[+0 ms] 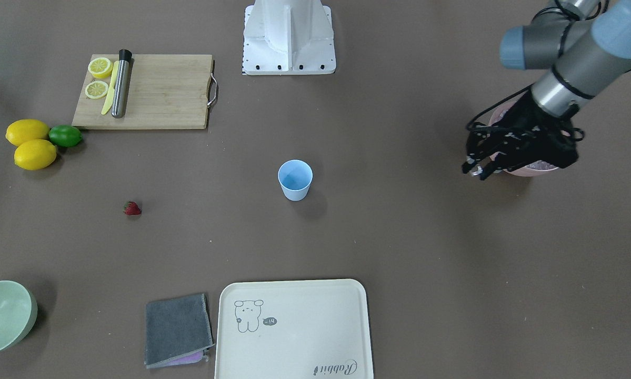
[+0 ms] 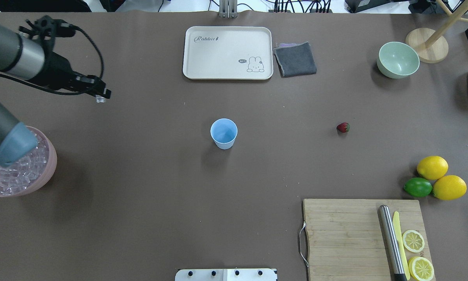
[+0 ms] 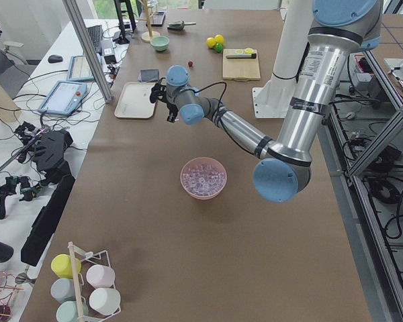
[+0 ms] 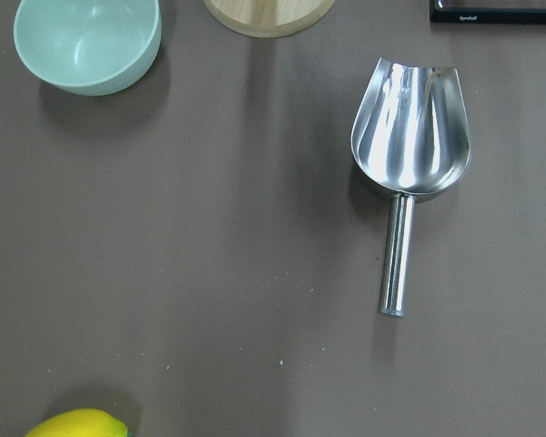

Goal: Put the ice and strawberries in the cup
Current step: 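Carry the ice cube with the left gripper over the light-blue cup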

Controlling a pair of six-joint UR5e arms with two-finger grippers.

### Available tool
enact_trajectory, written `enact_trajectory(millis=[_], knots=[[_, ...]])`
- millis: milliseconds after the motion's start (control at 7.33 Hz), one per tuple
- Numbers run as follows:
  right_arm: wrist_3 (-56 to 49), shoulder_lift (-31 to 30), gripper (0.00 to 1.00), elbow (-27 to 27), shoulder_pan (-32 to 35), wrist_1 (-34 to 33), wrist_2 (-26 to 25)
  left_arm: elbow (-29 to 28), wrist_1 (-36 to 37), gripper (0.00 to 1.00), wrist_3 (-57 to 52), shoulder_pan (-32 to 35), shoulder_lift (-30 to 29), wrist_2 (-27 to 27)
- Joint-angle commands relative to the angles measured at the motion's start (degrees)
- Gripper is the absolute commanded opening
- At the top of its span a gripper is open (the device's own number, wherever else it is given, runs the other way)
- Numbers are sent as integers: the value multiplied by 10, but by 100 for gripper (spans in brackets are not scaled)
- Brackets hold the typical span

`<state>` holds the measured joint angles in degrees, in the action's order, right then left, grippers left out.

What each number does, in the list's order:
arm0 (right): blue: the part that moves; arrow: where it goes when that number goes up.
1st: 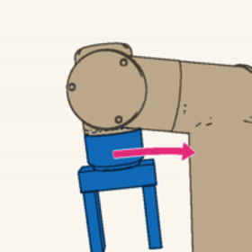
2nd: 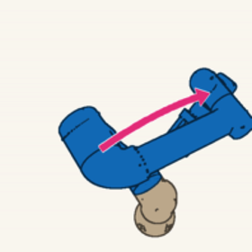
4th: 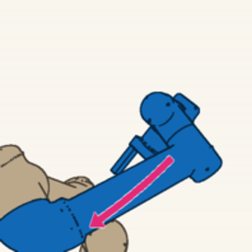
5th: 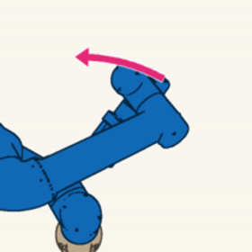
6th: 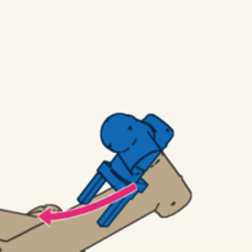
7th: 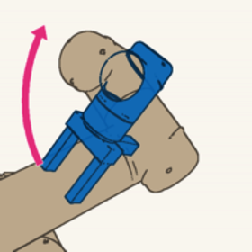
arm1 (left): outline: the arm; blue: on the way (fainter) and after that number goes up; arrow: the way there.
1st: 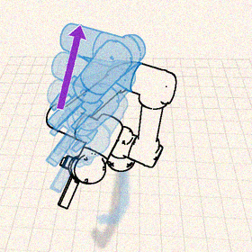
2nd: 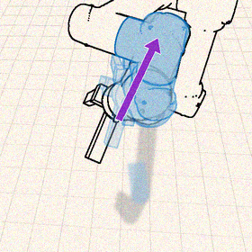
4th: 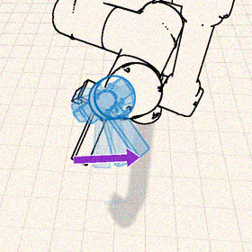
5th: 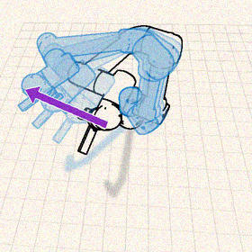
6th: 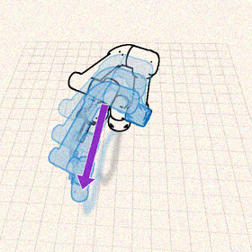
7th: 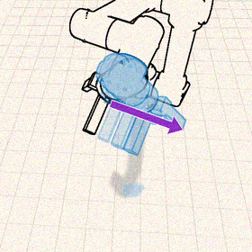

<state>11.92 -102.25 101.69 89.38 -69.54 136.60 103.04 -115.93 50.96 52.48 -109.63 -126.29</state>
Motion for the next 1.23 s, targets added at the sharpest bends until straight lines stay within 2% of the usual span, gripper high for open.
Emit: enact_trajectory(millis=[0, 137, 683, 819, 1092], knots=[[-1, -1, 100, 0, 0, 0, 0, -46, -3, 0, 89, -68, -89, 59], [-1, -2, 100, 0, 0, 0, 0, -70, -3, 0, 129, -103, -126, 92], [-1, -3, 100, -1, 0, 0, 0, -112, -5, 0, 243, -209, -206, 239], [-1, -2, 100, -1, 0, 0, 0, -113, -7, 0, 253, -228, -207, 263], [-2, -2, 100, -2, 0, 0, 0, -115, -7, 0, 253, -230, -205, 273]])
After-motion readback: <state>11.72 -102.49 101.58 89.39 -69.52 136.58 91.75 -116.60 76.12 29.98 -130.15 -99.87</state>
